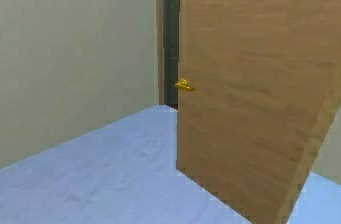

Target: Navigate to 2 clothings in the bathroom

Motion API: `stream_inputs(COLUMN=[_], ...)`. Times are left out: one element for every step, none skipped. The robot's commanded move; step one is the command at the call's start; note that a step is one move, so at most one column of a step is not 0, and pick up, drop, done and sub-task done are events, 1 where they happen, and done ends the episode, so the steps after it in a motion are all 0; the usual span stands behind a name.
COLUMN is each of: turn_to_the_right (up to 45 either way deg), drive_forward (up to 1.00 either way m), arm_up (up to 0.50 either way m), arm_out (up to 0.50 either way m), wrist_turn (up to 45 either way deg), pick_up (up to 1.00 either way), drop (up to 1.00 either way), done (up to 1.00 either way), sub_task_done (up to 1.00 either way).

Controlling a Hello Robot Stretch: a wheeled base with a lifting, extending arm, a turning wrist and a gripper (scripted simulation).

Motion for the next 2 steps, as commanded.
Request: stream_inputs(turn_to_the_right=[-45.0,0.0], drive_forward=[0.00,1.00], arm_up=[0.00,0.00], arm_out=[0.00,0.00], wrist_turn=[0.0,0.0], pick_up=[0.00,0.00], drop=[0.00,0.00], done=[0.00,0.00], sub_task_done=[0.00,0.00])
